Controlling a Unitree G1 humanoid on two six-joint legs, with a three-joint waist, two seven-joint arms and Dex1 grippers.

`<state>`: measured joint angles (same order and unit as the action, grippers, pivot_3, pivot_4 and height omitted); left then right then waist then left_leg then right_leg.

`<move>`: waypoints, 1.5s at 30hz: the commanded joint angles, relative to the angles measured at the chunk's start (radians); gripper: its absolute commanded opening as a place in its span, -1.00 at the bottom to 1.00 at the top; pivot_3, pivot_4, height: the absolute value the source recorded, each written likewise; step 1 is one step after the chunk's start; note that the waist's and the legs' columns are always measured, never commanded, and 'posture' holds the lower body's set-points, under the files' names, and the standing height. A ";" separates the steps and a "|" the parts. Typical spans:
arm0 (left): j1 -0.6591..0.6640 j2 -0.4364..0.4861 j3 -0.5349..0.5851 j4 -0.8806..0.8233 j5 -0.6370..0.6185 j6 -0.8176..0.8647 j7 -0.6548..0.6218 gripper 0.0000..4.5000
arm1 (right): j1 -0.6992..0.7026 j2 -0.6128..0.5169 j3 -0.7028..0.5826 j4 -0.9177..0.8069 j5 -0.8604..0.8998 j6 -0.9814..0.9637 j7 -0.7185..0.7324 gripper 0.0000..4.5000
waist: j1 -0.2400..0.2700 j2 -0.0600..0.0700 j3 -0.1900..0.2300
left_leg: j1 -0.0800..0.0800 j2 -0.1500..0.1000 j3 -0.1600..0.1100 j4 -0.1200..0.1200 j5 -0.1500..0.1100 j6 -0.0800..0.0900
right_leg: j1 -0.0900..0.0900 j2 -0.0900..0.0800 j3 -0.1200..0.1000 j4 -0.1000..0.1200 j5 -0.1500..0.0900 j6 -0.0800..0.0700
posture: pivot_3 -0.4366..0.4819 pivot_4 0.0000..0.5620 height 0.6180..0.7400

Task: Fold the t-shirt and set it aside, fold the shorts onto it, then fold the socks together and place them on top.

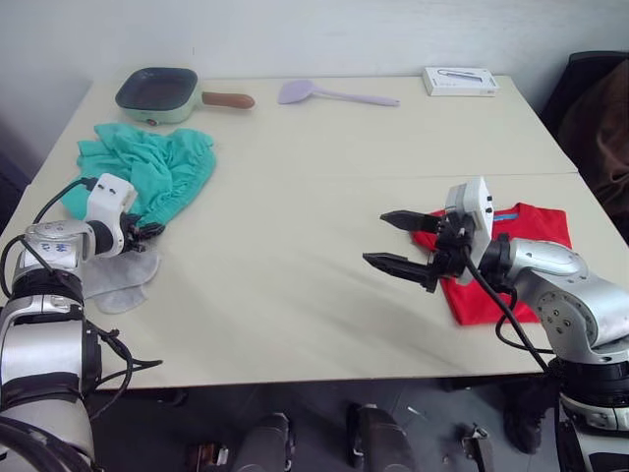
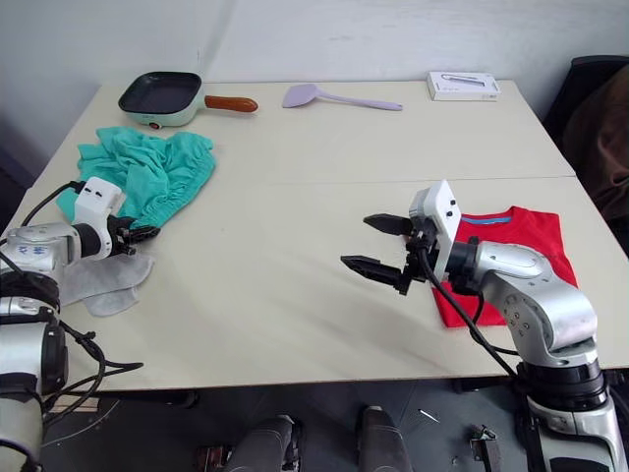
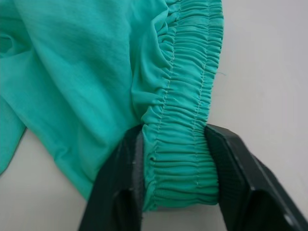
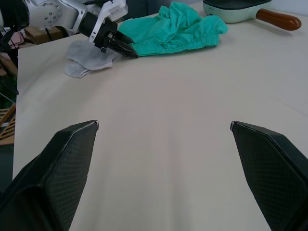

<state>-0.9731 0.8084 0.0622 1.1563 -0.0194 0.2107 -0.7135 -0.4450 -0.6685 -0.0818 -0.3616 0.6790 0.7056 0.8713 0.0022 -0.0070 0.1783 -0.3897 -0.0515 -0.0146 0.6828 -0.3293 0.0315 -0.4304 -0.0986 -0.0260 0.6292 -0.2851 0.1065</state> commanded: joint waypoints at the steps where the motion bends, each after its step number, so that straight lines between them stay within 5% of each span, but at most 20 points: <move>1: -0.034 0.018 0.034 0.004 -0.015 0.010 0.009 -0.70 | 0.001 -0.020 -0.028 -0.048 0.026 -0.005 0.009 1.00 | 0.000 0.000 0.000 | 0.000 0.000 0.000 0.000 0.000 0.000 | 0.000 0.000 0.000 0.000 0.000 0.000 | -0.05 -0.47 1.00; 4: -0.050 0.015 0.051 -0.005 -0.028 0.032 0.010 -0.99 | 0.002 -0.027 -0.034 -0.048 0.047 0.009 0.018 1.00 | 0.000 -0.001 0.000 | 0.000 0.000 0.000 0.000 0.000 0.000 | 0.000 0.000 0.001 0.000 0.000 0.000 | -0.05 -0.47 1.00; 12: -0.105 -0.039 0.092 -0.128 -0.092 0.134 -0.039 -0.99 | -0.002 -0.053 -0.042 -0.077 0.141 0.052 0.064 1.00 | 0.002 -0.002 0.001 | 0.000 0.000 -0.001 0.000 0.000 0.000 | 0.000 -0.001 0.001 0.000 0.000 0.000 | -0.05 -0.47 1.00; 18: -0.011 -0.112 0.063 -0.513 -0.184 0.416 -0.135 -0.99 | -0.018 -0.058 -0.036 -0.072 0.145 0.052 0.063 1.00 | 0.001 -0.002 0.001 | -0.001 0.000 -0.002 0.001 0.000 0.000 | 0.000 -0.001 0.005 0.000 0.000 0.000 | -0.05 -0.47 1.00; 25: 0.202 -0.170 -0.094 -1.238 -0.404 0.819 -0.224 -0.99 | -0.033 -0.060 -0.038 -0.061 0.152 0.056 0.060 1.00 | -0.003 -0.002 0.001 | -0.001 0.001 -0.002 0.000 0.000 0.000 | 0.000 -0.002 0.008 -0.001 0.000 0.000 | -0.05 -0.47 1.00; 36: 0.271 -0.386 -0.187 -1.413 -0.521 0.983 -0.092 -0.99 | 0.001 -0.092 -0.038 -0.056 0.139 0.046 0.091 1.00 | 0.000 -0.002 0.001 | 0.000 0.001 -0.002 0.001 0.000 -0.001 | 0.002 -0.001 0.008 -0.002 0.000 0.000 | -0.05 -0.47 1.00; 42: 0.289 -0.388 -0.098 -1.489 -0.629 1.062 -0.082 -0.20 | 0.008 -0.095 -0.033 -0.047 0.127 0.041 0.091 1.00 | -0.002 -0.002 0.001 | 0.000 0.001 -0.002 0.001 0.001 -0.001 | 0.002 -0.001 0.008 -0.001 0.000 0.000 | -0.05 -0.47 1.00; 45: 0.316 -0.315 -0.027 -1.565 -0.686 1.052 -0.110 0.22 | 0.007 -0.097 -0.026 -0.037 0.112 0.035 0.097 1.00 | -0.004 -0.002 0.000 | 0.000 0.001 -0.002 0.001 0.001 -0.001 | 0.002 0.000 0.008 -0.002 0.000 0.000 | -0.05 -0.47 1.00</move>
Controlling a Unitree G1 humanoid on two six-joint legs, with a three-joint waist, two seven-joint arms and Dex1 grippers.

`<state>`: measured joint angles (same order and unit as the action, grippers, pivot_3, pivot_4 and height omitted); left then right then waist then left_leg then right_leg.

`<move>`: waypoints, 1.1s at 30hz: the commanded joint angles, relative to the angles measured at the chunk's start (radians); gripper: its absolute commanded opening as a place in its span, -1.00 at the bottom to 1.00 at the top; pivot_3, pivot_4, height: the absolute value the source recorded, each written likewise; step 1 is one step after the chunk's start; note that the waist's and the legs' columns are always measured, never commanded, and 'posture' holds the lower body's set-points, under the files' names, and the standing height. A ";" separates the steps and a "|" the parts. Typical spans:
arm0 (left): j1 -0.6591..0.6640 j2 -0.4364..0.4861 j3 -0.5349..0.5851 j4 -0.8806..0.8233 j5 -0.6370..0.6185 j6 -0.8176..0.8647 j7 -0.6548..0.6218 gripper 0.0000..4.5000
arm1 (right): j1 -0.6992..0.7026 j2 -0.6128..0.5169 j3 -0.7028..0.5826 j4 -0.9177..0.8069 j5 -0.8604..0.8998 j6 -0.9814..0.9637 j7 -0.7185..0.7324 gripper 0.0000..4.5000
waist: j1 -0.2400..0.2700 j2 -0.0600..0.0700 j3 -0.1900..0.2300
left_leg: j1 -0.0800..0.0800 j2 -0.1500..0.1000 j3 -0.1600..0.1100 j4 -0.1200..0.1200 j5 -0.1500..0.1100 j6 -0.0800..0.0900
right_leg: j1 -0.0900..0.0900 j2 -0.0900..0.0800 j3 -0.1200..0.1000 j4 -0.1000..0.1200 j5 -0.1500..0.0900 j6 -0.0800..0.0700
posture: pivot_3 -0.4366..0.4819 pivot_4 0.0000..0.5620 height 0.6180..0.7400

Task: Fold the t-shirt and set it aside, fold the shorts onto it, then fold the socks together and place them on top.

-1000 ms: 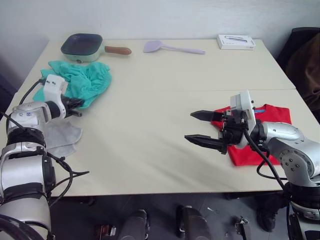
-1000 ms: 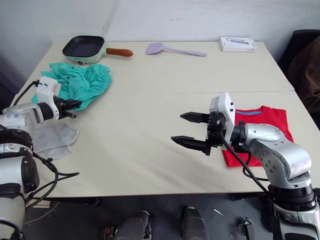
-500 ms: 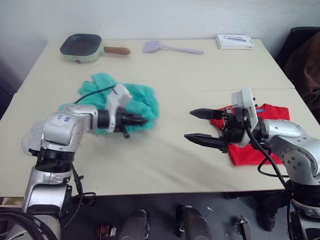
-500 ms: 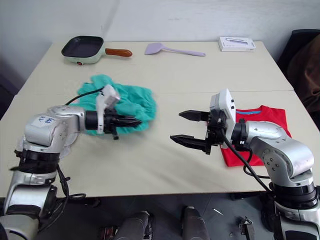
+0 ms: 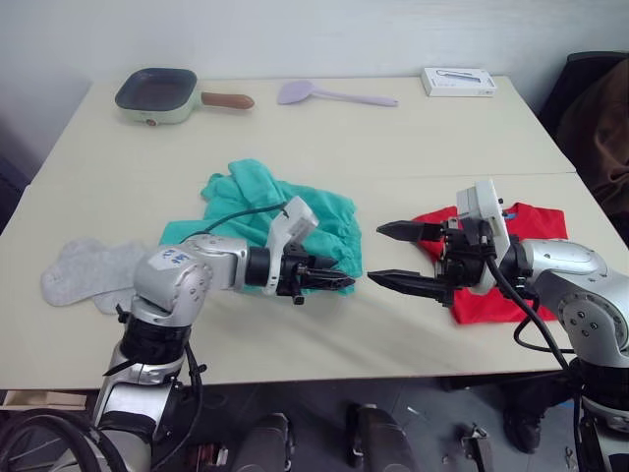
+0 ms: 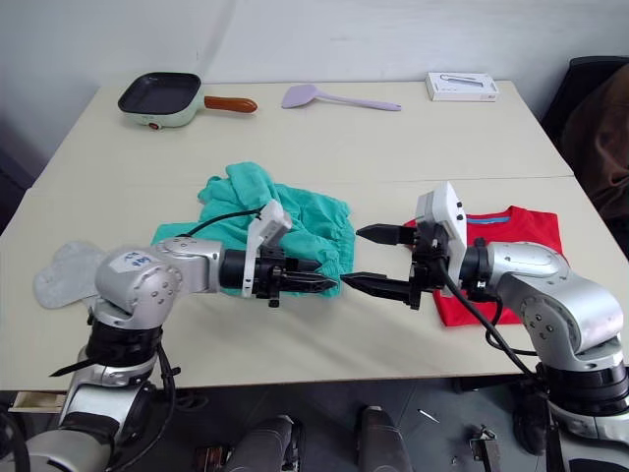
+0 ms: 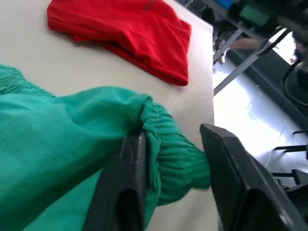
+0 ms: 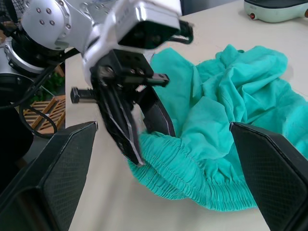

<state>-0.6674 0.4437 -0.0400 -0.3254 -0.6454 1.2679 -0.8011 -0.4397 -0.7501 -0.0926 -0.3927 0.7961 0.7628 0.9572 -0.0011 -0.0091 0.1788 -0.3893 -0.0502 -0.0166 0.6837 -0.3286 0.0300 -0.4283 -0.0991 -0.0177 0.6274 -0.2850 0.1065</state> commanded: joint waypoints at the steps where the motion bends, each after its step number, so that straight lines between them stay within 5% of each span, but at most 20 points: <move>1: 0.017 0.079 0.108 -0.104 -0.081 -0.008 -0.030 0.36 | 0.002 -0.016 -0.008 -0.002 -0.019 -0.028 0.012 1.00 | 0.000 0.000 0.000 | 0.000 0.000 0.000 0.000 0.000 0.000 | 0.000 0.000 0.000 0.000 0.000 0.000 | -0.05 -0.47 1.00; 5: 0.059 0.183 0.192 -0.138 -0.110 -0.033 -0.029 0.95 | 0.021 -0.022 0.054 0.011 -0.114 -0.082 0.025 1.00 | 0.001 0.000 0.000 | 0.000 0.000 0.000 0.000 0.000 -0.001 | 0.000 0.000 0.000 -0.001 0.000 0.000 | -0.05 -0.47 1.00; 7: 0.098 0.248 0.223 -0.148 -0.101 -0.086 -0.051 0.99 | 0.034 -0.029 0.093 0.009 -0.165 -0.121 0.042 1.00 | 0.001 0.000 0.000 | 0.001 0.000 0.000 0.000 0.000 -0.001 | 0.000 0.000 0.000 -0.001 0.000 0.000 | -0.05 -0.47 1.00; 10: 0.287 0.491 0.212 -0.095 0.145 -0.458 -0.197 0.99 | 0.065 -0.045 0.182 -0.018 -0.243 -0.183 0.090 1.00 | -0.003 0.000 0.000 | 0.001 0.000 0.000 -0.002 0.000 -0.001 | 0.000 0.000 0.000 -0.002 0.000 -0.001 | -0.05 -0.47 1.00; 13: 0.398 0.600 0.184 0.062 0.313 -0.785 -0.254 0.99 | 0.069 -0.023 0.232 -0.035 -0.258 -0.189 0.103 1.00 | -0.006 0.003 0.001 | 0.004 0.002 0.002 -0.005 -0.001 -0.004 | -0.001 0.003 0.001 -0.004 -0.002 -0.004 | -0.05 -0.47 1.00; 26: 0.246 0.511 0.053 0.538 0.525 -1.226 -0.264 0.99 | -0.005 0.107 0.424 0.071 -0.466 -0.254 0.056 1.00 | 0.020 0.003 0.001 | 0.002 0.002 0.000 -0.001 -0.002 -0.001 | -0.001 0.002 -0.001 0.000 -0.002 -0.004 | -0.05 -0.47 1.00; 29: 0.179 0.470 0.006 0.662 0.571 -1.280 -0.264 1.00 | -0.024 0.142 0.449 0.141 -0.567 -0.322 -0.002 0.72 | 0.014 0.002 0.001 | 0.002 0.002 0.001 -0.001 -0.002 -0.001 | -0.001 0.003 -0.002 0.001 -0.002 -0.004 | -0.05 -0.47 1.00; 33: 0.126 0.426 -0.016 0.786 0.593 -1.329 -0.273 0.61 | -0.025 0.154 0.419 0.174 -0.578 -0.362 0.008 0.13 | 0.011 0.002 0.001 | 0.001 0.002 0.001 -0.001 -0.002 -0.001 | -0.001 0.003 -0.005 0.001 -0.002 -0.003 | -0.05 -0.47 1.00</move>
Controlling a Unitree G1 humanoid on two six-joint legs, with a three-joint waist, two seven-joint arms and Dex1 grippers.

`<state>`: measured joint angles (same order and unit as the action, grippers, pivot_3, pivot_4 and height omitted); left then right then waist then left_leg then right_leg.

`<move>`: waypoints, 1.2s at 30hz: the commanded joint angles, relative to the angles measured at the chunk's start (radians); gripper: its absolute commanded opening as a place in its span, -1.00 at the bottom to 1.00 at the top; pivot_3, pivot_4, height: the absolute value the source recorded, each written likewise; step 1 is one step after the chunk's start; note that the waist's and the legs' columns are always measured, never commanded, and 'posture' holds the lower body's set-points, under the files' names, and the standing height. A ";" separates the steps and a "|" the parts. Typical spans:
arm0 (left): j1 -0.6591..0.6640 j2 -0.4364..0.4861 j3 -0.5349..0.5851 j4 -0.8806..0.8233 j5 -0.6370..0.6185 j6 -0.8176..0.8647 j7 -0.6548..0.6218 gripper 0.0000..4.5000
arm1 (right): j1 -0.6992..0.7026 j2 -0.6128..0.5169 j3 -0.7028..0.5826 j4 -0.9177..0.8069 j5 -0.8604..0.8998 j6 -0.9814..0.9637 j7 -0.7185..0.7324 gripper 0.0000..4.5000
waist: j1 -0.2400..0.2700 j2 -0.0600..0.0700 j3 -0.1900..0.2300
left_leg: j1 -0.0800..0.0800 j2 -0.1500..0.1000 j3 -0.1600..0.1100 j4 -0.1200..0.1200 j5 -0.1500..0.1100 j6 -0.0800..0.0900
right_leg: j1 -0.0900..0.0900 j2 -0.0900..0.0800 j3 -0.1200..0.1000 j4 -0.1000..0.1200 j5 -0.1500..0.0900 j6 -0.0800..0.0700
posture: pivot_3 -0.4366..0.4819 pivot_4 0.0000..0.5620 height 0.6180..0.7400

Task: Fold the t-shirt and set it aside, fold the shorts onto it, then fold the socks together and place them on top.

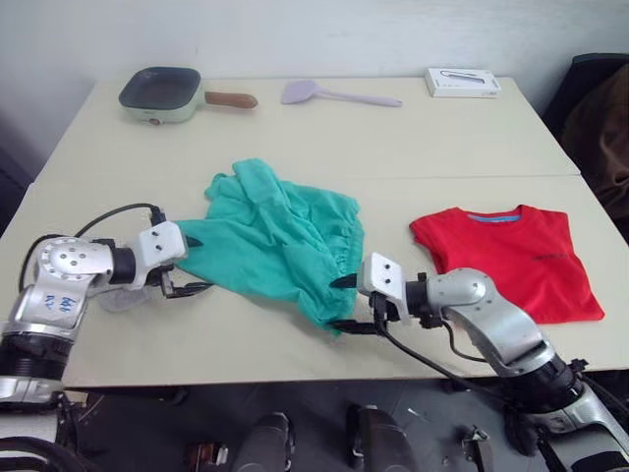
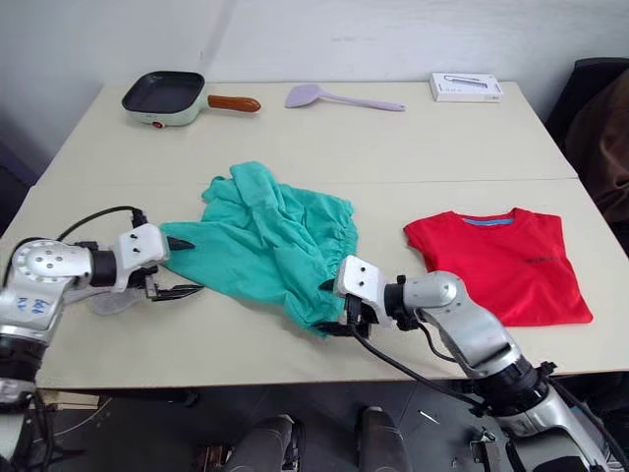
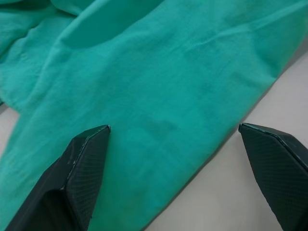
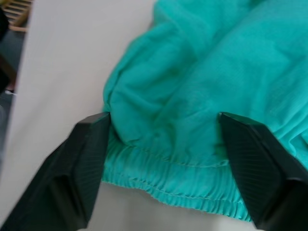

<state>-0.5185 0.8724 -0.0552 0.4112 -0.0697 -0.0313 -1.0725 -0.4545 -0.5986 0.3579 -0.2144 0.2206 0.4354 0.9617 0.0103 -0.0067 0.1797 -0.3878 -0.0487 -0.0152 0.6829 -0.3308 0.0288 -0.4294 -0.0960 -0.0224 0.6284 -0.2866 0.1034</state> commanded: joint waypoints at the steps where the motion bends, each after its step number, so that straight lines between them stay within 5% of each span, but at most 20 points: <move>1: -0.028 -0.008 -0.005 0.065 0.020 -0.036 -0.006 0.47 | -0.011 -0.001 -0.040 -0.001 0.000 -0.041 0.010 -0.02 | 0.000 0.000 0.000 | 0.000 0.000 0.000 0.000 0.000 0.000 | 0.000 0.000 0.000 0.000 0.000 0.000 | -0.05 -0.47 1.00; 7: 0.015 -0.013 -0.004 -0.007 -0.024 0.046 -0.069 -0.35 | -0.048 -0.052 -0.096 0.092 0.001 -0.137 0.093 -0.97 | -0.010 0.000 0.000 | 0.001 0.000 0.000 0.001 0.000 0.001 | 0.001 0.000 0.000 0.001 0.000 0.001 | -0.05 -0.47 1.00; 12: 0.181 0.061 0.035 -0.347 -0.196 0.342 -0.189 -0.99 | -0.123 -0.113 -0.128 0.250 -0.010 -0.247 0.198 -1.00 | -0.017 0.000 0.000 | 0.001 0.000 0.000 0.000 0.000 0.002 | 0.001 -0.001 0.004 0.000 0.001 0.001 | -0.05 -0.47 1.00; 18: 0.359 0.101 0.137 -0.755 -0.390 0.660 -0.117 -0.99 | -0.172 -0.145 -0.148 0.360 -0.019 -0.333 0.288 -1.00 | -0.017 0.000 0.000 | 0.000 0.002 -0.001 -0.001 -0.001 0.001 | 0.001 0.000 0.005 -0.001 0.000 0.000 | -0.05 -0.47 1.00; 23: 0.376 0.075 0.134 -0.820 -0.339 0.712 0.029 -0.99 | -0.165 -0.147 -0.157 0.389 -0.037 -0.406 0.312 -1.00 | -0.012 0.000 0.000 | 0.001 0.002 -0.001 0.000 0.000 0.000 | 0.002 -0.001 0.005 -0.003 0.000 0.000 | -0.05 -0.47 1.00; 31: 0.448 0.124 0.172 -0.837 -0.328 0.683 0.041 -1.00 | -0.059 -0.220 -0.207 0.231 0.016 -0.336 0.341 -0.01 | -0.012 0.000 0.000 | 0.001 0.002 -0.001 -0.001 0.000 0.000 | 0.001 0.000 0.005 -0.002 0.000 0.000 | -0.05 -0.47 1.00; 35: 0.489 0.138 0.202 -0.865 -0.324 0.677 0.050 -0.60 | 0.049 -0.249 -0.255 0.067 0.036 -0.262 0.288 0.56 | -0.011 0.000 0.000 | 0.001 0.002 -0.001 -0.001 -0.001 -0.001 | 0.001 0.000 0.005 -0.003 0.000 0.000 | -0.05 -0.47 1.00; 36: 0.501 0.140 0.213 -0.874 -0.321 0.672 0.054 -0.48 | 0.079 -0.252 -0.260 0.030 0.036 -0.252 0.277 0.57 | -0.010 0.000 0.000 | 0.001 0.002 -0.001 -0.001 -0.001 -0.001 | 0.001 -0.001 0.005 -0.003 0.000 -0.001 | -0.05 -0.47 1.00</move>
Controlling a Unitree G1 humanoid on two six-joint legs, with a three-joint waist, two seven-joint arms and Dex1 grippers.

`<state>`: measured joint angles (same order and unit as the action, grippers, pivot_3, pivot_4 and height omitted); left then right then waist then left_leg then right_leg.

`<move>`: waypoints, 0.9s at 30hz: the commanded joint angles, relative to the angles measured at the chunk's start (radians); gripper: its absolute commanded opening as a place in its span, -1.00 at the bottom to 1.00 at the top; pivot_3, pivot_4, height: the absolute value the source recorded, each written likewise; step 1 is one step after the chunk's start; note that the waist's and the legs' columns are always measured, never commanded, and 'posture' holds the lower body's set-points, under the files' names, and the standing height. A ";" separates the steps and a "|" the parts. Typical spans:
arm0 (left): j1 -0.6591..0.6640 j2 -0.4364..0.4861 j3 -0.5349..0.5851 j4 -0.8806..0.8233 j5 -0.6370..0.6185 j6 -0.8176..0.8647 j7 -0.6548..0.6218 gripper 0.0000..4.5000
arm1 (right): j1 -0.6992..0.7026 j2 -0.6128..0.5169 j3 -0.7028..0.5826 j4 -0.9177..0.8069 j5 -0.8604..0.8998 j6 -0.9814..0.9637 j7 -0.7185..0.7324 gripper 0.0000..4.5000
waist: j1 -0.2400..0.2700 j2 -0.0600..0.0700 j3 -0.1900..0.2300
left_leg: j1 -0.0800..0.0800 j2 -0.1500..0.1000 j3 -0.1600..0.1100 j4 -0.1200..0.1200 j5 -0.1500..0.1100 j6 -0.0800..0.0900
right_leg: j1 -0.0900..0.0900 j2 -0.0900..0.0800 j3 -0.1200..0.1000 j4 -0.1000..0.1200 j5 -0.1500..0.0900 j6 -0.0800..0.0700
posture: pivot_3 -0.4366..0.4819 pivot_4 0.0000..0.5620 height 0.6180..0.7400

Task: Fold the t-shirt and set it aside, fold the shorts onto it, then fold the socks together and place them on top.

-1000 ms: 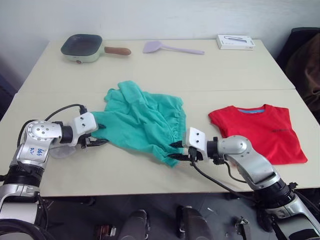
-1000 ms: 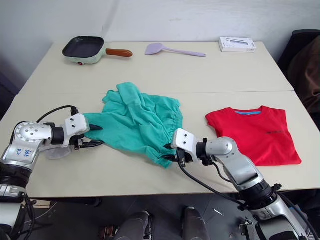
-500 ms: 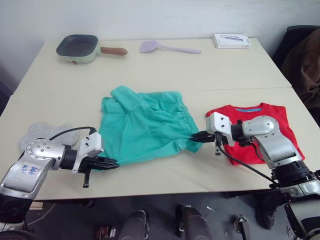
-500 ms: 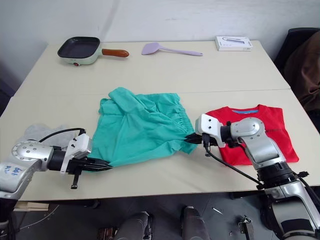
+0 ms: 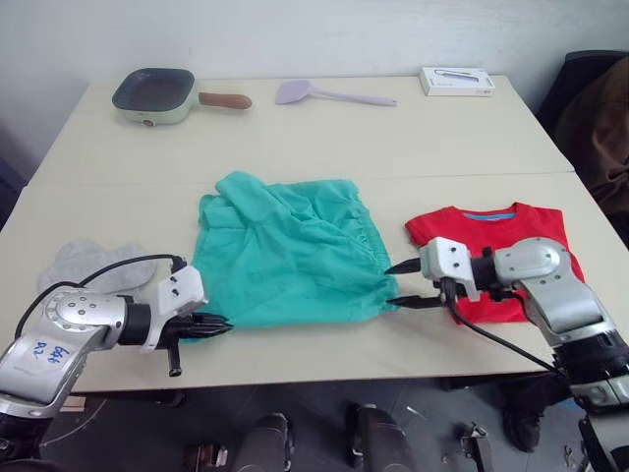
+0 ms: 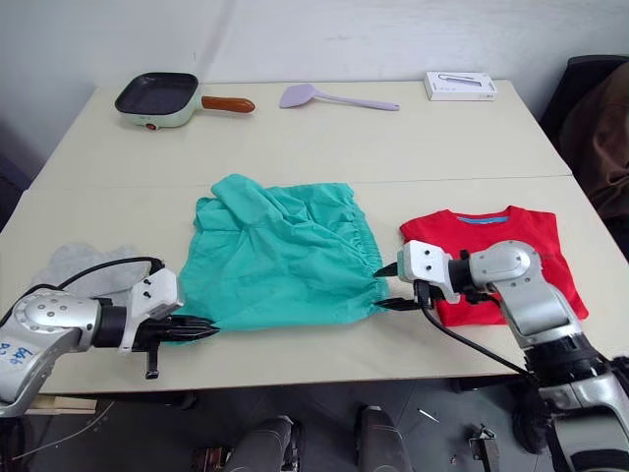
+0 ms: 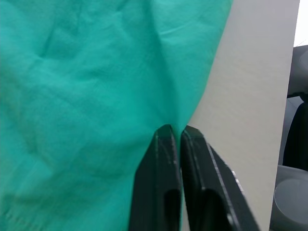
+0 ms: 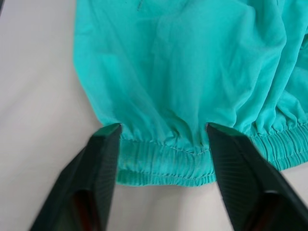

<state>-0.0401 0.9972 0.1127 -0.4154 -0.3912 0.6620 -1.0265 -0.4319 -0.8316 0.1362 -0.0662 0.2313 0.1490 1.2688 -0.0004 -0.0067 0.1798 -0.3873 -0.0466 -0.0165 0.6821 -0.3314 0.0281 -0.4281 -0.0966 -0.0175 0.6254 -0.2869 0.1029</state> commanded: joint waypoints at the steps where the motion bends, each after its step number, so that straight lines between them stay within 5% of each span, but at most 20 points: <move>1: 0.037 0.017 0.064 -0.060 -0.002 -0.022 0.011 -0.35 | 0.086 -0.017 -0.039 -0.151 0.017 0.033 -0.047 0.57 | 0.001 0.000 0.000 | 0.000 0.000 0.000 0.000 0.000 0.000 | 0.000 0.000 0.000 0.000 0.000 0.000 | -0.05 -0.47 1.00; 6: 0.116 0.030 0.155 -0.126 0.003 -0.031 0.018 -0.35 | 0.156 0.006 -0.001 -0.176 -0.113 -0.062 -0.147 0.57 | -0.003 0.000 0.000 | 0.000 0.000 0.001 0.000 0.000 0.000 | 0.000 0.000 0.001 -0.003 0.000 0.000 | -0.05 -0.47 1.00; 16: 0.266 0.038 0.160 -0.011 0.225 -0.322 0.067 -0.35 | 0.148 0.057 0.057 -0.070 -0.246 -0.217 -0.237 0.57 | -0.001 0.000 0.000 | 0.001 0.000 0.001 0.000 0.000 0.000 | 0.001 0.000 0.001 -0.003 0.000 -0.001 | -0.05 -0.47 1.00; 24: 0.274 0.003 0.197 -0.029 0.067 -0.259 -0.022 -0.35 | 0.115 0.074 0.061 -0.016 -0.236 -0.225 -0.222 0.57 | -0.002 0.000 0.000 | 0.002 0.000 0.001 0.000 0.000 0.000 | 0.001 0.000 0.001 -0.002 0.000 -0.001 | -0.05 -0.47 1.00; 27: 0.300 0.014 0.233 -0.052 0.035 -0.245 -0.058 -0.11 | 0.115 0.072 0.060 -0.016 -0.218 -0.220 -0.207 0.57 | -0.003 0.000 0.000 | 0.002 0.000 0.001 0.000 0.000 0.000 | 0.001 0.000 0.001 -0.002 0.000 -0.001 | -0.05 -0.47 1.00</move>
<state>0.2469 0.9979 0.3040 -0.4303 -0.3265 0.4105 -1.0618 -0.3153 -0.7575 0.2001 -0.0774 0.0043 -0.0695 1.0523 -0.0029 -0.0065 0.1798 -0.3854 -0.0463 -0.0152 0.6819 -0.3315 0.0279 -0.4271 -0.0966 -0.0161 0.6232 -0.2872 0.1023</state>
